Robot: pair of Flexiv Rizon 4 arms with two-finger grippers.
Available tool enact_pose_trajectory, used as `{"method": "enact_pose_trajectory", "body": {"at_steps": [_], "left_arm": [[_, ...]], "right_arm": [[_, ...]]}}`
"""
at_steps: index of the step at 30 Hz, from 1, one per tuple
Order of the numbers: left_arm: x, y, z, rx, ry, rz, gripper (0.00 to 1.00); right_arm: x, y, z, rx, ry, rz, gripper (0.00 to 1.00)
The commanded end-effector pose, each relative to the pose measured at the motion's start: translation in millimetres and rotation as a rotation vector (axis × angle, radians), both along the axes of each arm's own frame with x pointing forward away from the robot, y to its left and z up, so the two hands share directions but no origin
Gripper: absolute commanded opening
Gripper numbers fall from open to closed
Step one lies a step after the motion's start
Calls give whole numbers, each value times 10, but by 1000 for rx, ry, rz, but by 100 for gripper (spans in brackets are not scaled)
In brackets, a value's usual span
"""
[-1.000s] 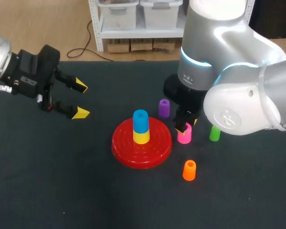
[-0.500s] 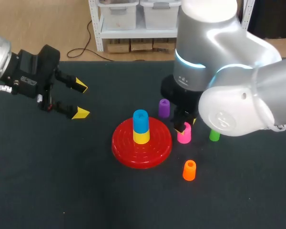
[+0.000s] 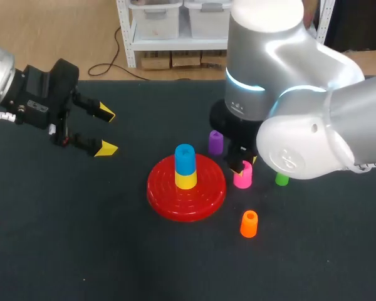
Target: Pick up and stack the cylinders on the red base in this order: pink,purple,orange,green
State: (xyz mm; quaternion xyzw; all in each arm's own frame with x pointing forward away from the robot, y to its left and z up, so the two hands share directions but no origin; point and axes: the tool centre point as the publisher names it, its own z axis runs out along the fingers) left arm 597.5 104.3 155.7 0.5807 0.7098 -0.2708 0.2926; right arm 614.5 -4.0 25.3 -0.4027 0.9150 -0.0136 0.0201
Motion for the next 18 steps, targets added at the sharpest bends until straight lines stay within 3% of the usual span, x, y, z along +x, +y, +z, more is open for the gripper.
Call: {"method": "enact_pose_trajectory", "body": {"at_steps": [1,11,18], "left_arm": [[-4,5,-10,-4,-3,0,100],[-4,5,-10,-4,-3,0,100],[-4,5,-10,-4,-3,0,100]], "right_arm": [[3,-8,111,-7,-16,-10,0],[75,91,832,-5,-75,-9,0],[94,454,1245,5,-126,76,0]]}}
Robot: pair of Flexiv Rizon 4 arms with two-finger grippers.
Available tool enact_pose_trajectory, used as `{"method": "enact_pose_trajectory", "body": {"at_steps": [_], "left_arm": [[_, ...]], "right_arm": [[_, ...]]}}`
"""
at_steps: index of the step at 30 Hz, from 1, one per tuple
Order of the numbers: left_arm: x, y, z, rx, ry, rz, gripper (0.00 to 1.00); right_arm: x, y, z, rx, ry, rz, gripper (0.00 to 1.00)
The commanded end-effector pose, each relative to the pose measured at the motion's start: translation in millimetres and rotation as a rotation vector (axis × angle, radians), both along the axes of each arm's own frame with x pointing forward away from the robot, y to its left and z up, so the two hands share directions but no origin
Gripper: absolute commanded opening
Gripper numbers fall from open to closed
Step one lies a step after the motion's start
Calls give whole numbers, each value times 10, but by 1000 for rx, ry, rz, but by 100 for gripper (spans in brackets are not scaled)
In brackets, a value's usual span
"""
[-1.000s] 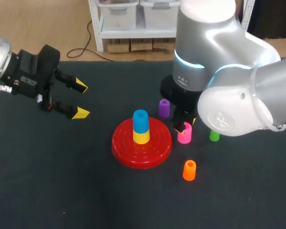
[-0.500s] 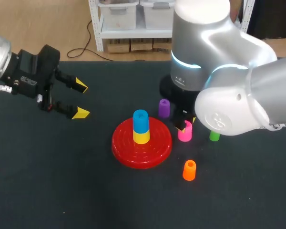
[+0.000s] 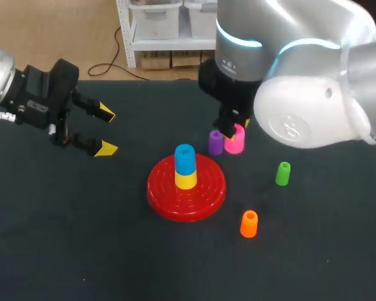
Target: Pick up and stack the cylinders on the red base in this order: pink,purple,orange,green
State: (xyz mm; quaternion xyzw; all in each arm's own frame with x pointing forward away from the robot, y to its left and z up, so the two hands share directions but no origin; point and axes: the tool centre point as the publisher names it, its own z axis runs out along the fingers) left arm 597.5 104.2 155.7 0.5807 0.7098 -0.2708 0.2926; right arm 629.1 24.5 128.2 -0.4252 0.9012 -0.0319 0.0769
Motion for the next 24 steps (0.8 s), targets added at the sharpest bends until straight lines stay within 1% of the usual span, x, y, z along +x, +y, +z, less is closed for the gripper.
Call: {"method": "enact_pose_trajectory", "body": {"at_steps": [1,6,10,16,24], "left_arm": [[-4,5,-10,-4,-3,0,100],[-4,5,-10,-4,-3,0,100],[-4,5,-10,-4,-3,0,100],[-4,5,-10,-4,-3,0,100],[-4,5,-10,-4,-3,0,100]], "right_arm": [[-57,250,258,-4,-17,42,0],[-77,612,358,6,-38,103,0],[-115,796,366,-1,-36,135,0],[-190,927,339,-2,-20,168,0],[-227,990,258,-14,4,180,0]]}}
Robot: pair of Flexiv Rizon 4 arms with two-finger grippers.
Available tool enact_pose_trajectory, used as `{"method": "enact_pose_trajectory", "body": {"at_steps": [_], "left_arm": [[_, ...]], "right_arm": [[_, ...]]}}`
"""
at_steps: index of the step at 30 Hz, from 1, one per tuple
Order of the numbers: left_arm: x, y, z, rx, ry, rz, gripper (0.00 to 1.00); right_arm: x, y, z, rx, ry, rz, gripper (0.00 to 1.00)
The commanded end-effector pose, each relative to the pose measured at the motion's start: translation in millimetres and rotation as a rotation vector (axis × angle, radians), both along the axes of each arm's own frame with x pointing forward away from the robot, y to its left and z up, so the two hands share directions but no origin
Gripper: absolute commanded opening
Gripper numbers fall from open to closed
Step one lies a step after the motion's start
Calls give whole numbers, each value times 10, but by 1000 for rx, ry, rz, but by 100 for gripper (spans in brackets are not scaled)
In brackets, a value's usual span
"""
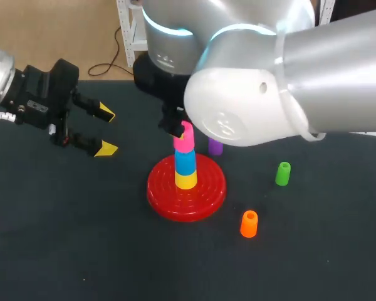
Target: Pick up and stack the cylinders on the red base in this order: pink,purple,orange,green
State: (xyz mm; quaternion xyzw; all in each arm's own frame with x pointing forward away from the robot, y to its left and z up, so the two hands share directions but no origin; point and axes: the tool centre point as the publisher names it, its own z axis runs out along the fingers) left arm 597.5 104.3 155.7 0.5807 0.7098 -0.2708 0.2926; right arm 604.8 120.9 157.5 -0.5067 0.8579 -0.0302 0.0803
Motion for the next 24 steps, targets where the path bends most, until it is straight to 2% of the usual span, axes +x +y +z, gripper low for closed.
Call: {"method": "enact_pose_trajectory", "body": {"at_steps": [1,13,16,24], "left_arm": [[-4,5,-10,-4,-3,0,100],[-4,5,-10,-4,-3,0,100],[-4,5,-10,-4,-3,0,100],[-4,5,-10,-4,-3,0,100]], "right_arm": [[18,26,-44,-7,10,-5,0],[2,6,-128,-23,28,-8,0],[3,-2,-148,-21,50,-14,0],[-21,-28,-130,-7,64,-12,0]]}}
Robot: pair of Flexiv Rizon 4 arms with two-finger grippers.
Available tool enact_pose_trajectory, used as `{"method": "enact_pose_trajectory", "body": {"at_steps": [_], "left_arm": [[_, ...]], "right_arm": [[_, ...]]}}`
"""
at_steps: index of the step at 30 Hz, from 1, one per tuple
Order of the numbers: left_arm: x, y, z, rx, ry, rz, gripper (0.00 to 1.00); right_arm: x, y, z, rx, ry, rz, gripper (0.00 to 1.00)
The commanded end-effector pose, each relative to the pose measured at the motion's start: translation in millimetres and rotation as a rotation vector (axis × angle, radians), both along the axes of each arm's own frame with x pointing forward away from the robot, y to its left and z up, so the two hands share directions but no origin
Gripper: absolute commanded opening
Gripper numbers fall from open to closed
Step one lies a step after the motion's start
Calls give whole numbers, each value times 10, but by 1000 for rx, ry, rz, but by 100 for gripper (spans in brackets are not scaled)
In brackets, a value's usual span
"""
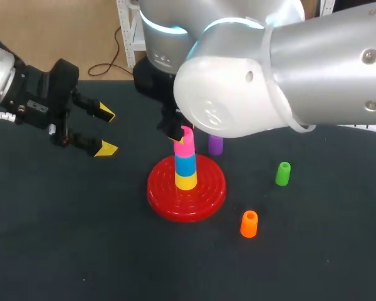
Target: Pick up and stack the cylinders on the red base in this order: pink,purple,orange,green
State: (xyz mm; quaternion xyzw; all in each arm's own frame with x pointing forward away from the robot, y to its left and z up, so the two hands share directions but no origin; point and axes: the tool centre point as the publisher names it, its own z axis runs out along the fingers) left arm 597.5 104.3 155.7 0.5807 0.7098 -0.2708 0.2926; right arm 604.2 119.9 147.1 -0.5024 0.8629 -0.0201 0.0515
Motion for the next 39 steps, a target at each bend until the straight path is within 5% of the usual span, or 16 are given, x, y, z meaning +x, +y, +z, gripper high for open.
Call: {"method": "enact_pose_trajectory", "body": {"at_steps": [1,39], "left_arm": [[-4,5,-10,-4,-3,0,100],[-4,5,-10,-4,-3,0,100]], "right_arm": [[-18,-22,-26,4,4,1,0],[50,-24,-334,-18,63,-55,0]]}}
